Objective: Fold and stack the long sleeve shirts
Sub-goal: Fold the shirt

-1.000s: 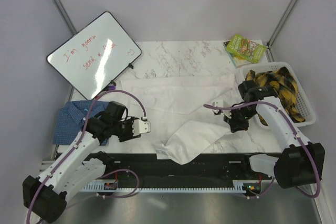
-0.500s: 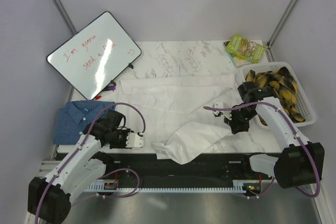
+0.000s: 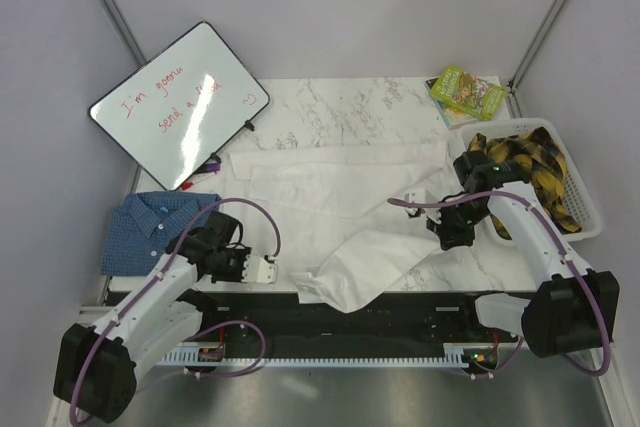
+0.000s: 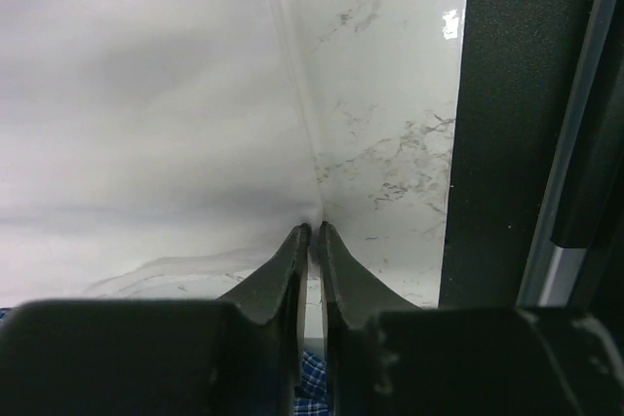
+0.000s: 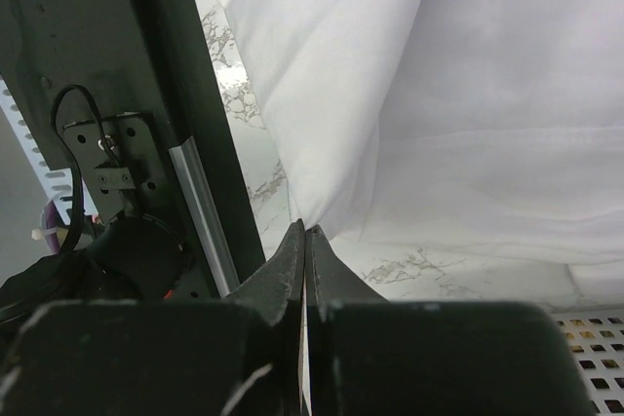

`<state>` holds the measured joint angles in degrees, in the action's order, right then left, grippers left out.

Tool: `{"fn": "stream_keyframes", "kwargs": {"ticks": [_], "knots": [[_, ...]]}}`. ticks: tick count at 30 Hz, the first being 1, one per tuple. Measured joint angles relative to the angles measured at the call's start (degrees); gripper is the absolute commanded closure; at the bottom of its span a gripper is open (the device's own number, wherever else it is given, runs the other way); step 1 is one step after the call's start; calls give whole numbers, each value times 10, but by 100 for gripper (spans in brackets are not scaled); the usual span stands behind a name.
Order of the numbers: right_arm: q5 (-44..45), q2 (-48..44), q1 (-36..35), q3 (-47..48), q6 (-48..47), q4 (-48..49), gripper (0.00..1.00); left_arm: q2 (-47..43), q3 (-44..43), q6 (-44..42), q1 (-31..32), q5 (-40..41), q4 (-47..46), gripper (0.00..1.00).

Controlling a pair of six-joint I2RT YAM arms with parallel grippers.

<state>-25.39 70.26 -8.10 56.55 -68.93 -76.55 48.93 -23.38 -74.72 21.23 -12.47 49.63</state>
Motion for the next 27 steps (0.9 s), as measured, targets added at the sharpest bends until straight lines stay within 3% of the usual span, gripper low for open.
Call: {"fn": "stream_keyframes", "kwargs": {"ticks": [1, 2, 17, 27], "knots": [[0, 0, 0, 2, 1, 0, 100, -2, 1, -1, 0, 0, -2, 97], [0, 1, 0, 3, 1, 0, 100, -5, 3, -2, 0, 1, -5, 98], [-6, -21, -4, 26, 1, -6, 100, -89, -26, -13, -22, -7, 92, 98], [-1, 25, 8, 185, -2, -6, 100, 20, -140, -12, -123, -50, 73, 98]]}}
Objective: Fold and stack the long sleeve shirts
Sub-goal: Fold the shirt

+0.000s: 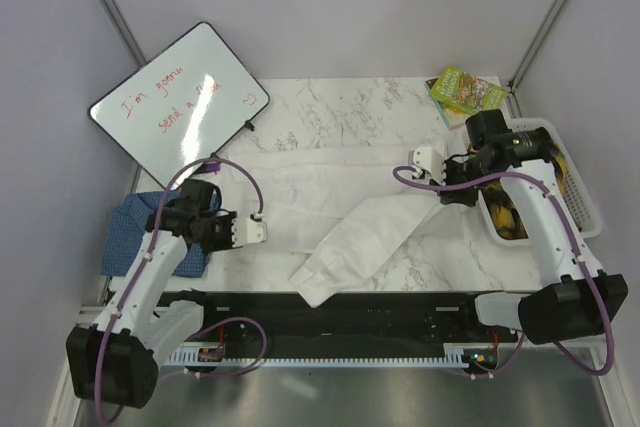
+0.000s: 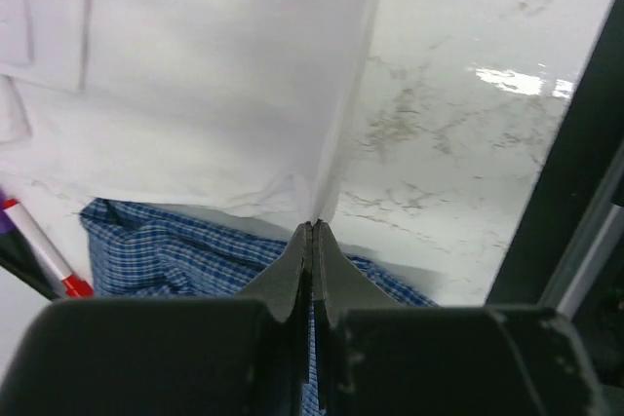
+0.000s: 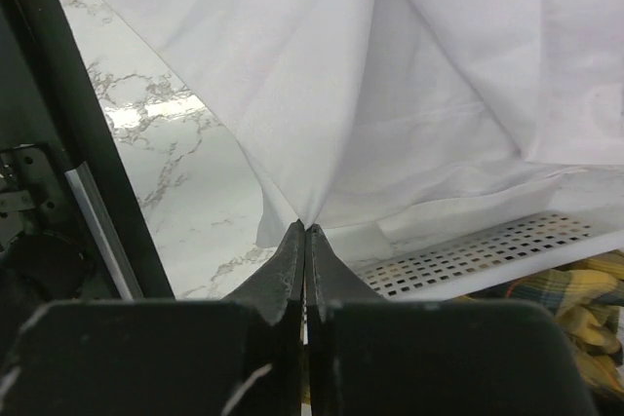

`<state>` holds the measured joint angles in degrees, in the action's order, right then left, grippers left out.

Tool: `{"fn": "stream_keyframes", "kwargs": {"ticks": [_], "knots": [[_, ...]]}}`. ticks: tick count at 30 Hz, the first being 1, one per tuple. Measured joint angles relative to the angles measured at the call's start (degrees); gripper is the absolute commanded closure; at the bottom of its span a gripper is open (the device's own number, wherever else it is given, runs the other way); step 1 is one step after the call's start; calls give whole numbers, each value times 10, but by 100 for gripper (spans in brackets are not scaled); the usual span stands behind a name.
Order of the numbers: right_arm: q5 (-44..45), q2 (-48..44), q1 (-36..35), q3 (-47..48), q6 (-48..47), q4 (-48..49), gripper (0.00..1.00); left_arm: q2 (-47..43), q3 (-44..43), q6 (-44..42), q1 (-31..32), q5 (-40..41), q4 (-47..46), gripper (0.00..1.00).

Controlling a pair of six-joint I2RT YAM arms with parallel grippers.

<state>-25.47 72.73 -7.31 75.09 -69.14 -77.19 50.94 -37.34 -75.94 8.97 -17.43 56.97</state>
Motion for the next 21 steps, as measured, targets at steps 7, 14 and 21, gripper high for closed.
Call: {"fn": "stream_keyframes", "kwargs": {"ticks": [7, 14, 21], "knots": [[5, 58, 4, 69, -8, 1, 100, 117, -75, 3, -25, -17, -74, 98], [6, 111, 5, 120, -7, 30, 100, 190, -102, 6, -35, -20, -134, 98], [11, 151, 5, 143, -7, 65, 100, 222, -105, 7, -47, -19, -177, 98]]}}
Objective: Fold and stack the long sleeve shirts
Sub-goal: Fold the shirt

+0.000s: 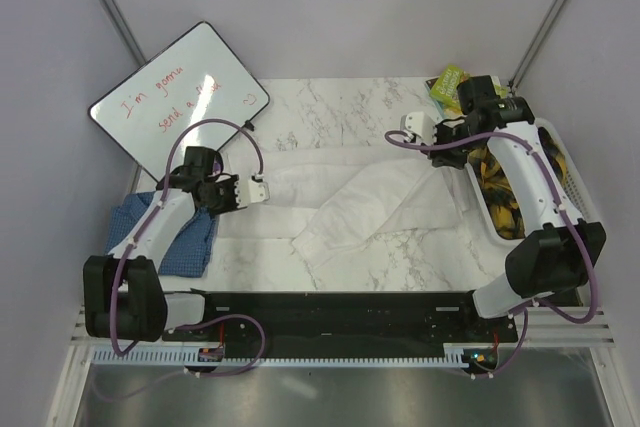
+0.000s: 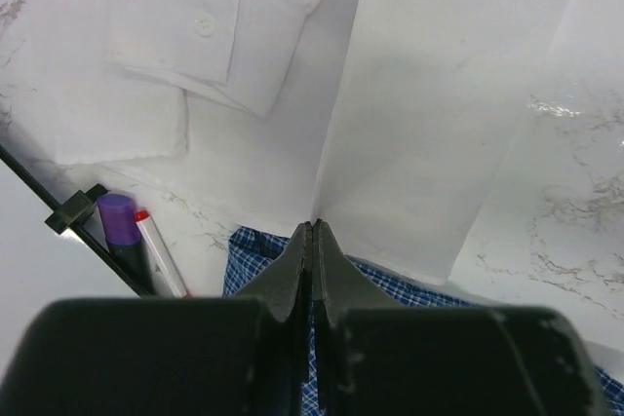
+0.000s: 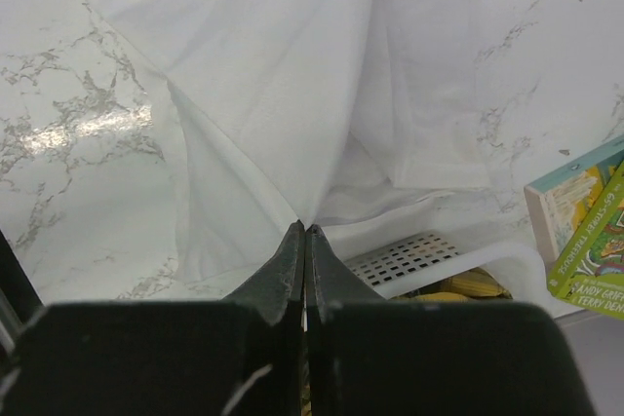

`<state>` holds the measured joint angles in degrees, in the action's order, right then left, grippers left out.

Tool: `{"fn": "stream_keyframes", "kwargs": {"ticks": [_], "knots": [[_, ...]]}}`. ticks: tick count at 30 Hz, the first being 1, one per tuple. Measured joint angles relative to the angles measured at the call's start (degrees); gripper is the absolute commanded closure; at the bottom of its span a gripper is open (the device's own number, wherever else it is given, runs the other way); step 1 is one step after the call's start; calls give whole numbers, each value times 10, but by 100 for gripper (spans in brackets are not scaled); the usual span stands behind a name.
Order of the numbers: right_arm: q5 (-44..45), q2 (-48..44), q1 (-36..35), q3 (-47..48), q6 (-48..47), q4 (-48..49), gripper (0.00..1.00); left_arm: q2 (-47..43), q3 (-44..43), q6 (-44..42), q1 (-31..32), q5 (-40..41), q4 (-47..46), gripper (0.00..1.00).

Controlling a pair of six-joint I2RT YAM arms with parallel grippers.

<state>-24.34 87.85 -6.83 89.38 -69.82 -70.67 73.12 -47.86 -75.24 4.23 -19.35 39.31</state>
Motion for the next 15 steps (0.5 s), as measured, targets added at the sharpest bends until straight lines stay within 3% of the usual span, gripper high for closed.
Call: {"fn": "stream_keyframes", "kwargs": {"ticks": [15], "knots": [[12, 39, 1, 8, 6, 57, 100, 36, 0, 13, -9, 13, -52, 98]]}}
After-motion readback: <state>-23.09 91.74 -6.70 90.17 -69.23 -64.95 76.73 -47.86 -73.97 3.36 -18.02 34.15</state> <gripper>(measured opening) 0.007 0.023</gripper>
